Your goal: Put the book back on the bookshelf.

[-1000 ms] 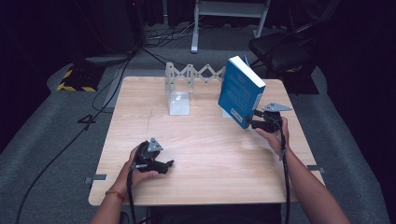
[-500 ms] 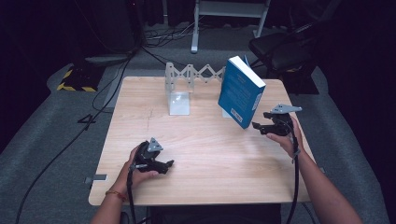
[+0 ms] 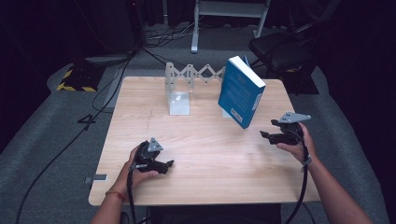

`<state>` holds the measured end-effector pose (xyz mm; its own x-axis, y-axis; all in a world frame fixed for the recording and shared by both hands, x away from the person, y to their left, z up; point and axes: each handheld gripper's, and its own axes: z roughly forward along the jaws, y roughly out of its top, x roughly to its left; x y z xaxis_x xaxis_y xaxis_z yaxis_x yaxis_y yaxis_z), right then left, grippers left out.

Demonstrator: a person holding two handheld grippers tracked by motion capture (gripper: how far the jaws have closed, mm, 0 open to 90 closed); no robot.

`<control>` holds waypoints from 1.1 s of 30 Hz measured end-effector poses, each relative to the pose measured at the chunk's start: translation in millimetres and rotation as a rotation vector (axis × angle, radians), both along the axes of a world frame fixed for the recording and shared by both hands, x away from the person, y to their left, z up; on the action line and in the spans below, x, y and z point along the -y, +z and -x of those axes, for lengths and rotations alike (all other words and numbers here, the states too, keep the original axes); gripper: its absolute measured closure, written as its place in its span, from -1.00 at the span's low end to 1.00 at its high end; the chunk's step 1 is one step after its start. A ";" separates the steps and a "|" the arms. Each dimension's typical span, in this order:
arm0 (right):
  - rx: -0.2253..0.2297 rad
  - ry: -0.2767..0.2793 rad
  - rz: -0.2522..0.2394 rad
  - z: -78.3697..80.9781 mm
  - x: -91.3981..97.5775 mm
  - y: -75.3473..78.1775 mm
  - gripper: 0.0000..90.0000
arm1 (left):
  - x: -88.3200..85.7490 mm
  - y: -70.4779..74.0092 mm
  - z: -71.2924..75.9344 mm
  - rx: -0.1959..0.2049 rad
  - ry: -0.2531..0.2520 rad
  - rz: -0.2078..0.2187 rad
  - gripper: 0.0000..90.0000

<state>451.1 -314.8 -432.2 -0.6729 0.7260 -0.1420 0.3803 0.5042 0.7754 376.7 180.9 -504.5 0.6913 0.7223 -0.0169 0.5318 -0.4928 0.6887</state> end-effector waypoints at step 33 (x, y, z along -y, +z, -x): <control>-0.086 -0.038 -0.006 71.3 72.4 -61.1 -0.35 | -0.2 0.1 1.2 0.005 0.010 -0.003 -0.70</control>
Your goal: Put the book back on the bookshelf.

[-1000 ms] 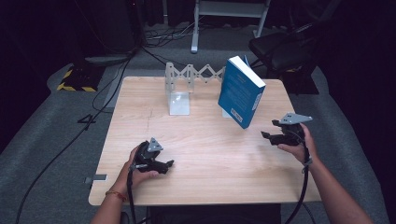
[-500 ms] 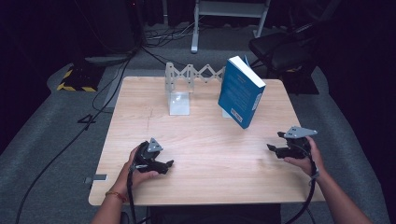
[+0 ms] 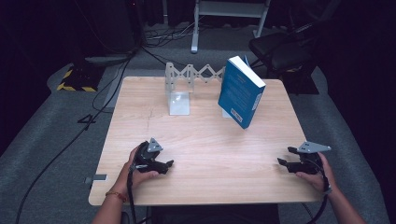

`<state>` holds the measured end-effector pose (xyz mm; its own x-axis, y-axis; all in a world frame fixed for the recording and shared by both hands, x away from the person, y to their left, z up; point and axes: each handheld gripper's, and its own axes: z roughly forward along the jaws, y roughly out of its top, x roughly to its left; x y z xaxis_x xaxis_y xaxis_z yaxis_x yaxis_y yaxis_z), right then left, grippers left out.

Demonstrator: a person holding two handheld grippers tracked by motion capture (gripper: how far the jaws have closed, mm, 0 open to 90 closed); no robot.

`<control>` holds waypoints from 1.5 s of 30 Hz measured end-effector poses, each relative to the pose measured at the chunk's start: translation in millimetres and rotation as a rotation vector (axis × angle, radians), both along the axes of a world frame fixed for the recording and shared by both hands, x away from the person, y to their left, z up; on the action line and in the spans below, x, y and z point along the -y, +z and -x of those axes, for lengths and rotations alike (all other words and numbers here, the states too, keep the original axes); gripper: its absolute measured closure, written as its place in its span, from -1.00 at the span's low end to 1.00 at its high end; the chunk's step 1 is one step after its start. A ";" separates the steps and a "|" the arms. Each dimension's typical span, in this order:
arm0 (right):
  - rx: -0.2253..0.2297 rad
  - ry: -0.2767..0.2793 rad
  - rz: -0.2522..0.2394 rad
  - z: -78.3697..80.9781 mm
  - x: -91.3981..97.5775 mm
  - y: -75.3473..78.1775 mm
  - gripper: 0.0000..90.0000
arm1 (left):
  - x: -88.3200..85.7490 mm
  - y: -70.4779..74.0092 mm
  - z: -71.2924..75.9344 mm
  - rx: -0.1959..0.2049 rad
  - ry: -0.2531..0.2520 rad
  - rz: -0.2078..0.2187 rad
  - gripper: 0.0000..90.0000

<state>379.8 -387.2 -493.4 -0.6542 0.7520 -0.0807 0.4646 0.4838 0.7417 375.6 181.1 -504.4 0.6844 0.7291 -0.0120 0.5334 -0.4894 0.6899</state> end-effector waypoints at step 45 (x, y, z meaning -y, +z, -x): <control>-0.045 -0.064 -0.059 14.1 32.0 -10.6 -0.48 | 0.3 0.0 -1.3 -0.004 -0.002 0.001 -0.71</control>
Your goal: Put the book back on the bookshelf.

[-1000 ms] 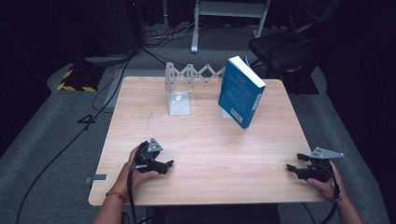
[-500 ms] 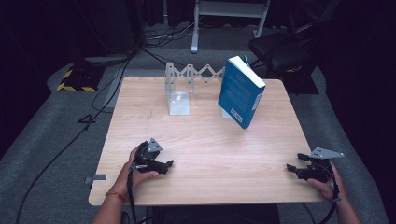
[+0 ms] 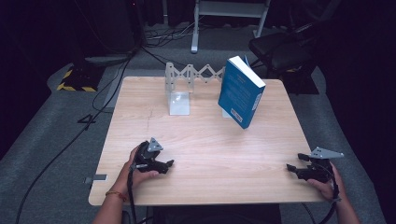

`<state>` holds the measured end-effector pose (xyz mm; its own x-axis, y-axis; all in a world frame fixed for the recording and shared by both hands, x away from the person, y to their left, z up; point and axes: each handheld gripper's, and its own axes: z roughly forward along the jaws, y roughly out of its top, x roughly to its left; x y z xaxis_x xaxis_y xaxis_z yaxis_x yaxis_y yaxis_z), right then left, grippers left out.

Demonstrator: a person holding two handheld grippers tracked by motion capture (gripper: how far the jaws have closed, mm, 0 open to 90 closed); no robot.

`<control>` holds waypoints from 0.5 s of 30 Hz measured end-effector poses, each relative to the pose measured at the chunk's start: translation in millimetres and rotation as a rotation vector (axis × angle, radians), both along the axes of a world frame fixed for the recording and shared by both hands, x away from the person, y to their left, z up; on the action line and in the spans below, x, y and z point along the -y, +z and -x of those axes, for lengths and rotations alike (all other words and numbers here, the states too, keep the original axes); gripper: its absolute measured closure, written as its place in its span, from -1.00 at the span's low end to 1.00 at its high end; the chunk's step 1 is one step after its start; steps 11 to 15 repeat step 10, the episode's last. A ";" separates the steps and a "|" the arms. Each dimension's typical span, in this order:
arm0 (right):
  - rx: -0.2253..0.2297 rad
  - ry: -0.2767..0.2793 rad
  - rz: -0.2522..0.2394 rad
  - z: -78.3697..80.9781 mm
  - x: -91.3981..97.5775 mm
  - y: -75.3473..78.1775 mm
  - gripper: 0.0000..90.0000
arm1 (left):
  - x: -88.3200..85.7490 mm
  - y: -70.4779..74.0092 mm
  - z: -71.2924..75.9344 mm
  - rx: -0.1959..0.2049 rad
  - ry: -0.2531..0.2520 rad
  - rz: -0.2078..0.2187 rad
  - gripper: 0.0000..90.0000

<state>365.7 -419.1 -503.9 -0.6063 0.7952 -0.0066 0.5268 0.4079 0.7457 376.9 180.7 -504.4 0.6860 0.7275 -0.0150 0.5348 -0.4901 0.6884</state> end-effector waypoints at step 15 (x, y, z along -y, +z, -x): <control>-0.002 -0.001 -0.002 -0.1 0.0 0.0 -0.48 | 0.0 0.1 -0.5 -0.002 -0.003 0.001 -0.71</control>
